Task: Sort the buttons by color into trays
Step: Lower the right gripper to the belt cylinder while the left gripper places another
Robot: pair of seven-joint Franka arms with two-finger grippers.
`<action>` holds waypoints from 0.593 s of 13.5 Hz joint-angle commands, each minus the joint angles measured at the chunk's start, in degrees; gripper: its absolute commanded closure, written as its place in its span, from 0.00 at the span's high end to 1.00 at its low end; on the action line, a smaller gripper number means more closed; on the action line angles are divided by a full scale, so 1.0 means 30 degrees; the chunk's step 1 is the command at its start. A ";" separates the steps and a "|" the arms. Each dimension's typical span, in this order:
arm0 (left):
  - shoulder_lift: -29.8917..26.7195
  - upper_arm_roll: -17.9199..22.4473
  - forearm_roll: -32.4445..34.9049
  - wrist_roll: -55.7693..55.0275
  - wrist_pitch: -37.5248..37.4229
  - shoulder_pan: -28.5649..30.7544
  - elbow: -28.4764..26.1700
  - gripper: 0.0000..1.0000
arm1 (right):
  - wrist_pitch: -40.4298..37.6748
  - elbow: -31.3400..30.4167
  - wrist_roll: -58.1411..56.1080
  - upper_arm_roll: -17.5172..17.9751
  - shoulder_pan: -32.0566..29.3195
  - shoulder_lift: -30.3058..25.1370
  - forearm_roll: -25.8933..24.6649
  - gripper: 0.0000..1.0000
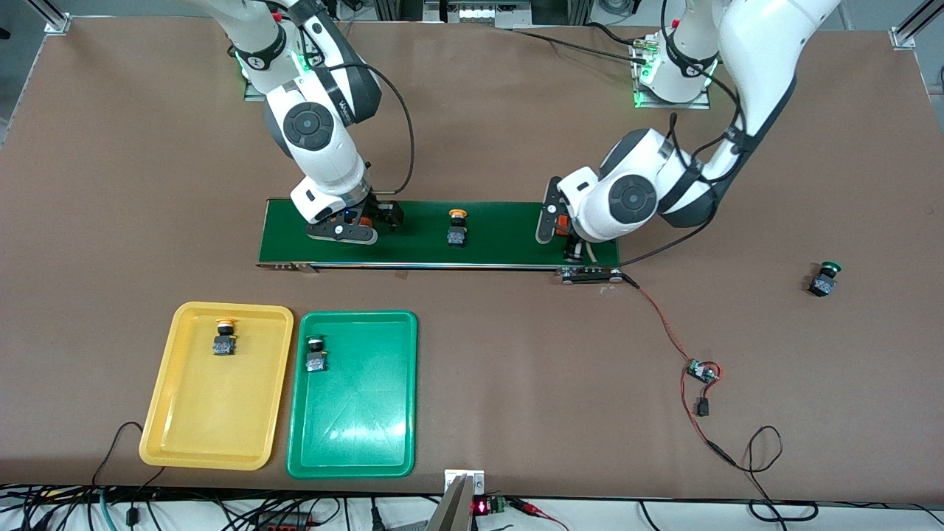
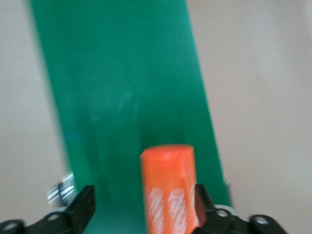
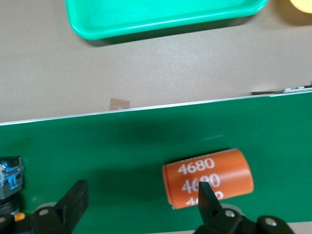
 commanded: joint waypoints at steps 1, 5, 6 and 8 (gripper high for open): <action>-0.2678 0.0204 0.0054 0.1076 -0.0067 0.2428 -0.0365 1.00 | 0.0177 -0.0025 0.0492 -0.0006 0.0293 0.0199 -0.0362 1.00; -0.2626 0.1282 0.0112 0.1107 -0.0035 0.7175 -0.0365 1.00 | 0.0206 -0.0025 0.2244 -0.0006 0.1491 0.0318 -0.0362 1.00; -0.2276 0.2101 0.0054 0.0961 -0.0007 0.7881 -0.0336 1.00 | 0.0177 -0.0025 0.2308 -0.0006 0.1640 0.0318 -0.0362 1.00; -0.1690 0.2985 -0.0820 -0.0031 -0.0007 0.9344 -0.0336 1.00 | 0.0234 -0.0025 0.2977 -0.0006 0.1758 0.0463 -0.0362 1.00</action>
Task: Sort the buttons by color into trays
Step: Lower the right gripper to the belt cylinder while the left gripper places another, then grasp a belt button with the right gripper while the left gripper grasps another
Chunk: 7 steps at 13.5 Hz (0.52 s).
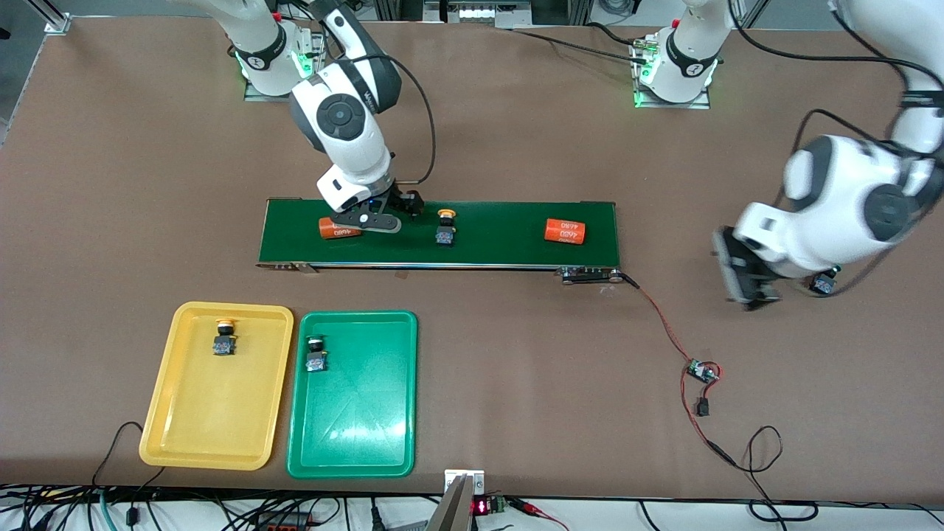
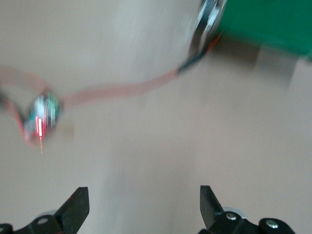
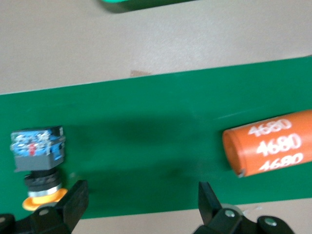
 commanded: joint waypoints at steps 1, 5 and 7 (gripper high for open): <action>0.0740 0.0700 -0.0743 -0.1228 0.0099 0.1478 -0.0117 1.00 | 0.0412 -0.0026 0.1339 -0.0067 0.0538 0.0201 -0.0355 1.00; 0.1503 0.2979 -0.1910 -0.5615 0.0332 0.2040 0.0088 1.00 | 0.1378 -0.0026 0.2306 -0.0067 0.1186 0.0729 -0.0326 1.00; 0.2175 0.3835 -0.2793 -0.6534 0.1238 0.2040 0.0147 1.00 | 0.1907 0.0003 0.2952 -0.0067 0.1302 0.0963 -0.0355 1.00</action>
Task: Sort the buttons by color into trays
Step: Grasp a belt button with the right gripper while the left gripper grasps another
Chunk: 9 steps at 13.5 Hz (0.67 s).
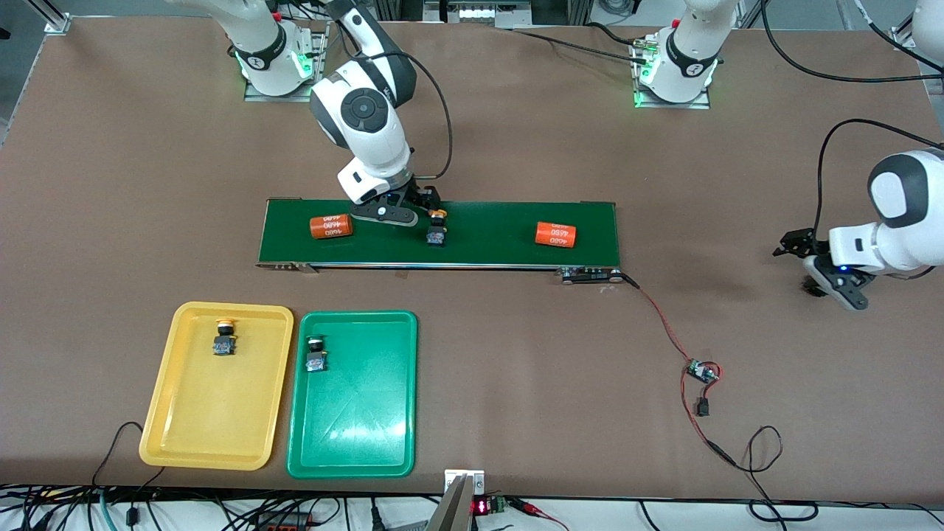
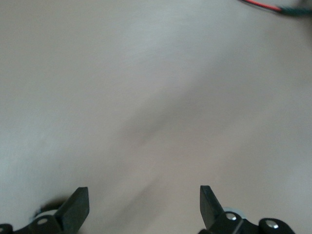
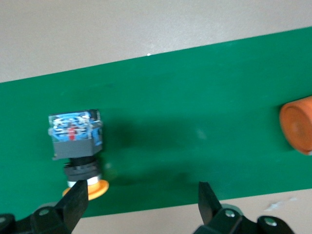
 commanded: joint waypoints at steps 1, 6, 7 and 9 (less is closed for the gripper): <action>0.1044 0.0974 -0.0807 -0.1163 0.0701 -0.0167 0.0446 1.00 | 0.0506 0.0005 0.0877 -0.0071 0.0343 0.0173 -0.0354 1.00; 0.1781 0.2117 -0.0137 -0.0958 0.1812 -0.0167 0.1093 1.00 | 0.1031 0.0093 0.0848 -0.0100 0.0315 0.0874 -0.0354 1.00; 0.1868 0.2206 0.0389 -0.0987 0.2540 -0.0167 0.1093 1.00 | 0.1237 0.0093 0.0848 -0.0100 0.0315 0.1021 -0.0354 1.00; 0.2073 0.2645 0.0775 -0.0900 0.3425 -0.0167 0.1064 1.00 | 0.1734 0.0151 0.0790 -0.0129 0.0315 0.1460 -0.0383 0.99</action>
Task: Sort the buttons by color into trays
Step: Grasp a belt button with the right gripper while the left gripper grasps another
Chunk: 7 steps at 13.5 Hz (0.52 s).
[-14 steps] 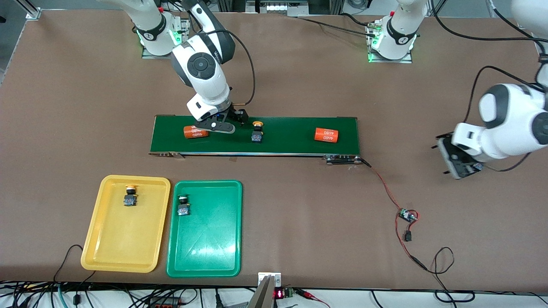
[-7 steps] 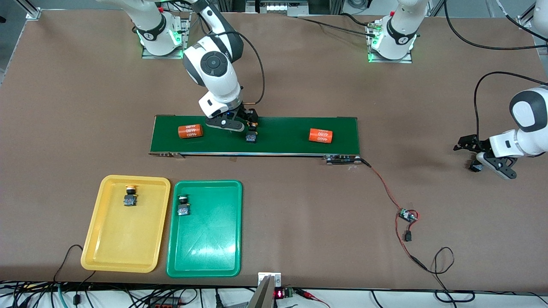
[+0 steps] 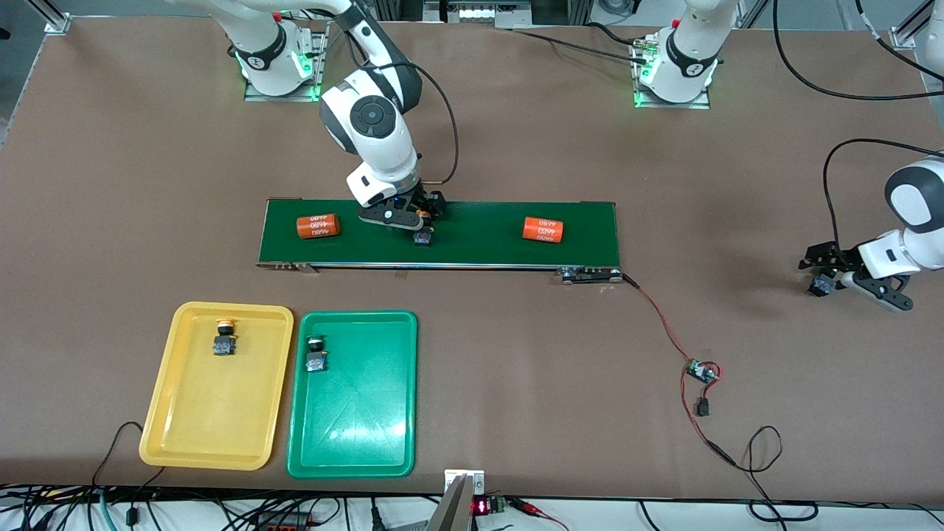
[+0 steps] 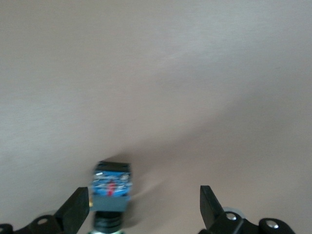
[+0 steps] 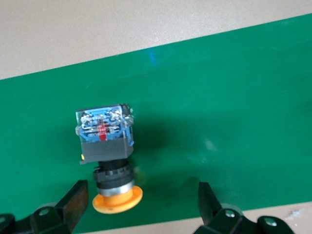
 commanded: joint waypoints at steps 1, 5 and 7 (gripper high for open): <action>0.0366 0.0392 0.0558 -0.0180 0.0469 -0.0183 0.0382 1.00 | 0.0718 0.0178 0.0421 -0.0119 0.0175 0.0570 -0.0383 0.90; 0.0688 0.0537 0.0704 -0.0121 0.0469 -0.0125 0.0236 1.00 | 0.0573 0.0440 0.0159 -0.0206 -0.0147 0.0397 -0.1057 0.04; 0.0835 0.0567 0.1082 0.0169 0.0469 -0.0125 0.0264 1.00 | -0.0621 0.1344 0.0070 -0.0236 -0.0526 0.0075 -0.1057 0.02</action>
